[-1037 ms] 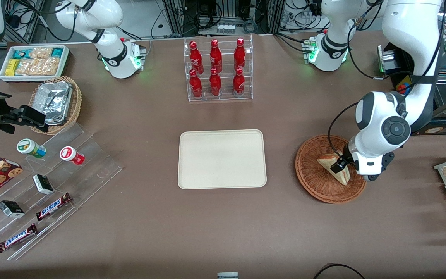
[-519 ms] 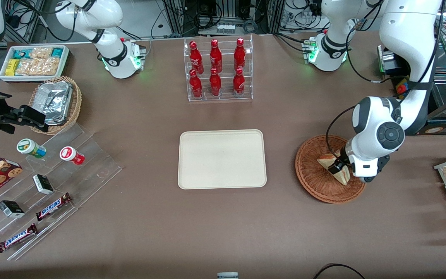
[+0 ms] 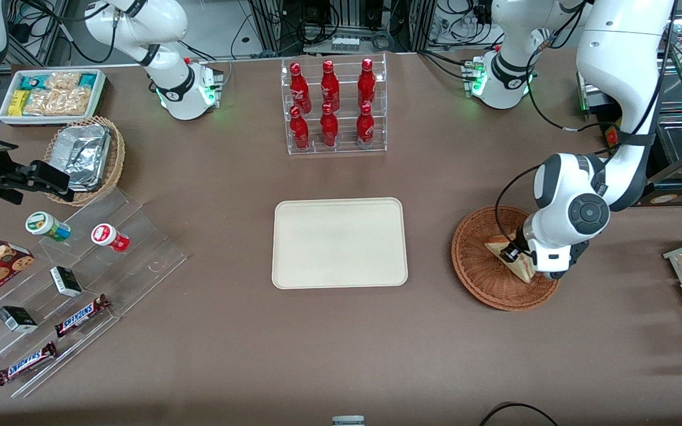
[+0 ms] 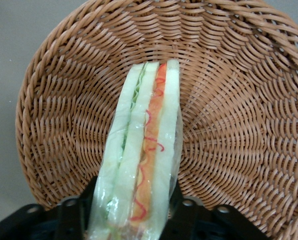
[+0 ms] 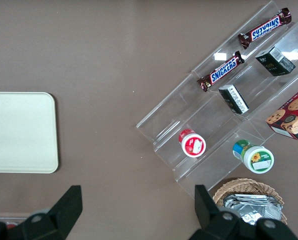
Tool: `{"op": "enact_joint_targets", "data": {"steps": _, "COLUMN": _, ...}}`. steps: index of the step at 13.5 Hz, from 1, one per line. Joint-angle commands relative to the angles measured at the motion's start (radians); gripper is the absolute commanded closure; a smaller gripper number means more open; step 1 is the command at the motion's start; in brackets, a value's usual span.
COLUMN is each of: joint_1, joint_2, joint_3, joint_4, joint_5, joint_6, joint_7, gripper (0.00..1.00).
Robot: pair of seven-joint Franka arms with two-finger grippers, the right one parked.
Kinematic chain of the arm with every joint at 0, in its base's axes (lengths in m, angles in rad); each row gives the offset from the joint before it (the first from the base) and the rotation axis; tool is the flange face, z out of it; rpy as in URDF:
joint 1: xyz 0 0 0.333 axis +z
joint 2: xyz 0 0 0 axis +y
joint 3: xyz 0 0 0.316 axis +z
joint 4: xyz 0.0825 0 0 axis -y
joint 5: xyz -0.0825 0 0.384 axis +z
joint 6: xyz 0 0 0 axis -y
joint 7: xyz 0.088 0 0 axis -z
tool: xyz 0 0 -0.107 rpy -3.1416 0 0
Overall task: Place sandwich from basket to tray
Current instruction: 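Lower the left gripper onto the wrapped sandwich and close on it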
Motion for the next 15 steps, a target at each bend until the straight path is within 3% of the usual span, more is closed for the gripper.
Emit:
{"op": "enact_joint_targets", "data": {"steps": 1, "joint_1": -0.015, "joint_2": -0.007, "joint_3": 0.006, "joint_4": -0.006, "joint_5": 0.021, "joint_6": 0.011, "joint_7": -0.025, "gripper": 1.0}}
{"op": "enact_joint_targets", "data": {"steps": 8, "joint_1": -0.012, "joint_2": -0.038, "joint_3": 0.003, "joint_4": 0.054, "joint_5": 0.101, "joint_6": -0.11, "joint_7": 0.003, "gripper": 1.0}}
{"op": "enact_joint_targets", "data": {"steps": 15, "joint_1": -0.044, "joint_2": -0.044, "joint_3": -0.014, "joint_4": 0.213, "joint_5": 0.102, "joint_6": -0.294, "joint_7": 0.04, "gripper": 1.0}}
